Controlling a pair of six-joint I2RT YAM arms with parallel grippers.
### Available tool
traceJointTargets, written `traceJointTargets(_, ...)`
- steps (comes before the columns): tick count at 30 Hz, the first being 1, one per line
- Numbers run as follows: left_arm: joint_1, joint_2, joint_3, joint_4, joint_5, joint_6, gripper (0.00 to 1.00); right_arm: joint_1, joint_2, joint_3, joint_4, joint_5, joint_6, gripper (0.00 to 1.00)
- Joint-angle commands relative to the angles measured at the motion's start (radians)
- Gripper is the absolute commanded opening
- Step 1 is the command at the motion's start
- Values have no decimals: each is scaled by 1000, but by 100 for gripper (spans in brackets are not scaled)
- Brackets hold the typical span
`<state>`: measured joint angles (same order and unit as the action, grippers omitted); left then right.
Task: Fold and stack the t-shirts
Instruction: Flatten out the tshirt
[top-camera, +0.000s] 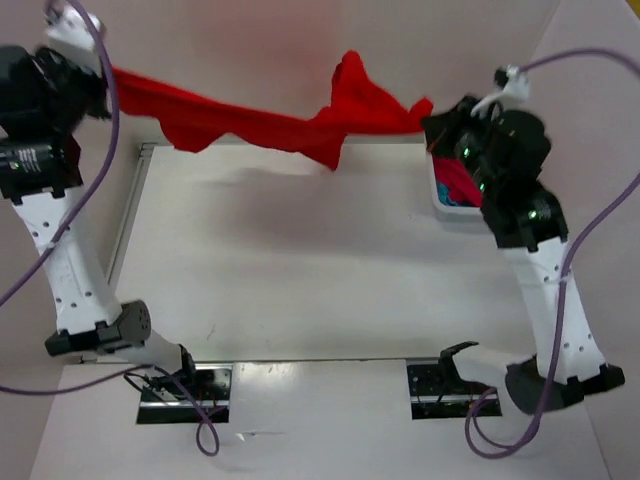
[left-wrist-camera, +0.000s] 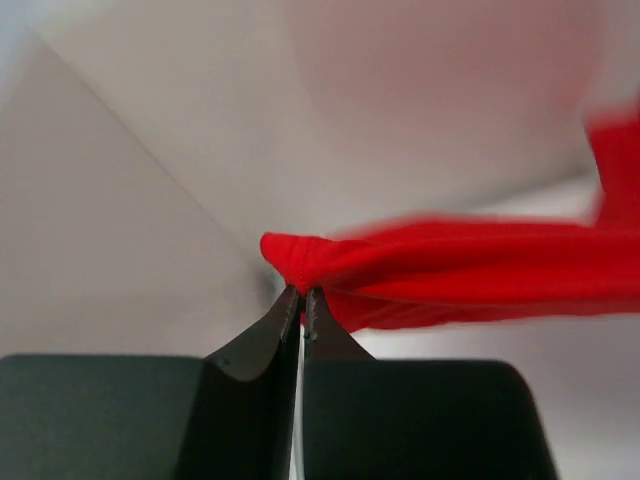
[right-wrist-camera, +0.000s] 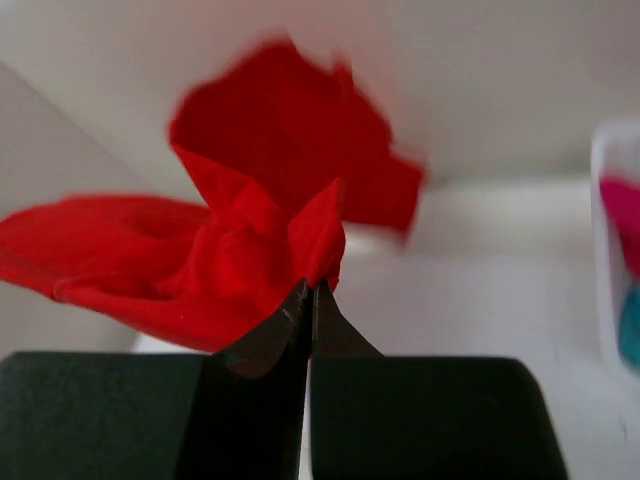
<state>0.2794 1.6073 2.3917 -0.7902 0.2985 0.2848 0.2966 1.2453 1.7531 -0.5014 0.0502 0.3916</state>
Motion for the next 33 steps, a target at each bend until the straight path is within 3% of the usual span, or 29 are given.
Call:
traceJointTargets(1,-2,-97,-435,-95,-11,77,0,-2,-77,-355,-29,-18,93,0)
traceJointTargets(3,-2,-161,-733,-95,-68,112,0,-2,-153,-577,-29,-62,175,0)
traceJointTargets(5,-2,-188,-866,-165,-96,132,0,-2,-253,-743,-60,-102,223,0)
traceJointTargets(10,-2,-207,-1303,-192,-139,234,0,93,-351,-922,-120,-138,380,0)
traceJointTargets(14,-2,-181,-1359,-136,-199,223,0,142,-240,-940,-69,-138,385,0)
traceJointTargets(17,-2,-86,-1237,-126,-139,203,0,127,-74,-829,47,-93,267,0)
traceJointTargets(18,-2,-2,-1082,-136,-124,191,0,66,-7,-763,66,-93,221,0)
traceJointTargets(20,-12,147,-830,-220,-78,159,0,-41,218,-450,52,-118,95,0)
traceJointTargets(21,-25,195,-674,-253,-65,145,0,-69,289,-173,28,-118,63,0)
traceJointTargets(22,-25,242,-298,-285,-56,119,0,-91,355,-17,-41,-104,17,0)
traceJointTargets(23,-40,353,-79,-358,-56,102,0,-121,476,138,-83,-61,1,0)
traceJointTargets(24,-52,418,174,-400,-77,84,0,-134,526,450,-127,-37,-10,0)
traceJointTargets(25,-62,490,688,-440,-96,59,0,-134,569,600,-217,-17,-28,0)
traceJointTargets(26,-74,502,672,-391,-126,59,0,-145,624,728,-242,32,-28,0)
traceJointTargets(28,-83,223,307,-89,-142,59,0,-163,583,787,-212,24,-14,0)
traceJointTargets(29,-83,147,29,-23,-128,69,0,-163,538,775,-212,23,-14,0)
traceJointTargets(31,-103,19,-124,29,-119,88,0,-146,479,665,-221,54,-45,0)
traceJointTargets(33,-103,-19,-230,0,-119,109,0,-102,361,454,-206,101,-54,0)
